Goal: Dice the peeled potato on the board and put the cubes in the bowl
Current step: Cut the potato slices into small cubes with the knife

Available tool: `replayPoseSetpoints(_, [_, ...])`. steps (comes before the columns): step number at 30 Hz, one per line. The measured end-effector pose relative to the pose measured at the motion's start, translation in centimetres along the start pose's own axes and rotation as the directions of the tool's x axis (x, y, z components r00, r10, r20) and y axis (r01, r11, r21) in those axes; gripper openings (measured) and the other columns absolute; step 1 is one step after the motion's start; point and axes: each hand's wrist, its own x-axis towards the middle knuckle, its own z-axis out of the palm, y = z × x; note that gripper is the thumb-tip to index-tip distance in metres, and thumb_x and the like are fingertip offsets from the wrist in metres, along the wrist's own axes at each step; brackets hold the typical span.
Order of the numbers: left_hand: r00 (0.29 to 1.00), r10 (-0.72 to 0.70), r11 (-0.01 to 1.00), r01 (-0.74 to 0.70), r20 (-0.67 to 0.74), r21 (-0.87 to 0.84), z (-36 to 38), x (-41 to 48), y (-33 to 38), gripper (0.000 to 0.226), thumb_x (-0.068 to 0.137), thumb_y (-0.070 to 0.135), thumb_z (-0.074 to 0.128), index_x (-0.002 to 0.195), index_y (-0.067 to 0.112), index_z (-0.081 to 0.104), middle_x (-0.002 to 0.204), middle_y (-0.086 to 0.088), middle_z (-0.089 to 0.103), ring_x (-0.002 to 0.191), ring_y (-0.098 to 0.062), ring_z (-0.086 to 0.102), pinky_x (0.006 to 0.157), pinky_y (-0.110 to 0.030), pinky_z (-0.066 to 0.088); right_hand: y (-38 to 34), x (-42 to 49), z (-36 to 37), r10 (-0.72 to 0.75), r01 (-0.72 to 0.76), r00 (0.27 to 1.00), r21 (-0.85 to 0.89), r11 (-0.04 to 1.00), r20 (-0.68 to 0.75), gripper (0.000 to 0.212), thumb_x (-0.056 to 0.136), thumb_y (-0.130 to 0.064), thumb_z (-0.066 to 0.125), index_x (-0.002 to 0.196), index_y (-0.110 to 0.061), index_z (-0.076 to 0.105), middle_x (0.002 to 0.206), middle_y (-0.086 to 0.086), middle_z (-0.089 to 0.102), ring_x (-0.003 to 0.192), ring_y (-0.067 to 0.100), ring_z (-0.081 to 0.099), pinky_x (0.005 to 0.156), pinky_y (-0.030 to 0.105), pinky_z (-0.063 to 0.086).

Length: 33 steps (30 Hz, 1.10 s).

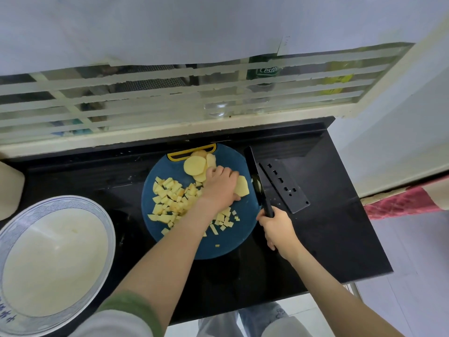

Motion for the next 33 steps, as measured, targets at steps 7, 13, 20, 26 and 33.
replayPoseSetpoints(7, [0.979, -0.18, 0.98, 0.17, -0.1, -0.104, 1.1, -0.9, 0.8, 0.076, 0.08, 0.062, 0.059, 0.14, 0.021, 0.037, 0.136, 0.003, 0.043, 0.128, -0.019, 0.034, 0.1, -0.038, 0.015, -0.4, -0.1, 1.1, -0.032, 0.032, 0.999, 0.033, 0.999, -0.01, 0.012, 0.099, -0.024, 0.05, 0.096, -0.013, 0.053, 0.068, 0.008, 0.044, 0.038, 0.012, 0.032, 0.036, 0.023, 0.033])
replayPoseSetpoints(13, [0.987, -0.126, 0.991, 0.12, -0.102, -0.057, 0.5, -1.0, -0.2, 0.06, 0.084, 0.062, 0.052, 0.131, 0.023, 0.05, 0.124, 0.006, 0.052, 0.122, -0.018, 0.036, 0.094, -0.039, 0.011, -0.9, -0.3, 1.6, -0.049, 0.046, 0.998, -0.095, 0.994, -0.031, 0.014, 0.098, -0.016, 0.044, 0.096, -0.01, 0.056, 0.074, 0.007, 0.052, 0.054, 0.016, 0.043, 0.045, 0.027, 0.041])
replayPoseSetpoints(20, [0.998, -0.028, 0.999, 0.026, -0.06, -0.033, 0.2, -0.1, -0.8, 0.059, 0.089, 0.052, 0.053, 0.138, 0.019, 0.045, 0.129, 0.005, 0.049, 0.125, -0.02, 0.031, 0.101, -0.041, 0.011, -1.2, 0.1, 1.9, -0.04, 0.031, 0.999, -0.246, 0.969, -0.032, 0.019, 0.097, -0.012, 0.04, 0.083, -0.016, 0.052, 0.078, 0.009, 0.059, 0.064, 0.019, 0.054, 0.059, 0.036, 0.052])
replayPoseSetpoints(26, [0.998, -0.036, 0.998, 0.034, -0.05, -0.051, 0.4, -0.2, -0.8, 0.06, 0.09, 0.051, 0.052, 0.139, 0.019, 0.043, 0.132, 0.005, 0.047, 0.126, -0.019, 0.03, 0.097, -0.037, 0.008, -1.2, 0.7, 2.3, -0.005, -0.007, 0.999, -0.296, 0.955, -0.04, 0.02, 0.096, -0.009, 0.041, 0.08, -0.017, 0.052, 0.084, 0.01, 0.063, 0.076, 0.026, 0.064, 0.071, 0.041, 0.058])
replayPoseSetpoints(33, [0.997, -0.072, 0.995, 0.069, -0.042, -0.066, 0.5, -0.5, -0.7, 0.059, 0.091, 0.051, 0.05, 0.14, 0.019, 0.041, 0.133, 0.005, 0.045, 0.127, -0.018, 0.03, 0.101, -0.038, 0.011, -1.6, 0.4, 2.2, 0.021, -0.028, 0.998, -0.144, 0.989, -0.053, 0.02, 0.1, -0.016, 0.039, 0.092, -0.007, 0.055, 0.074, 0.006, 0.051, 0.059, 0.016, 0.045, 0.055, 0.032, 0.044])
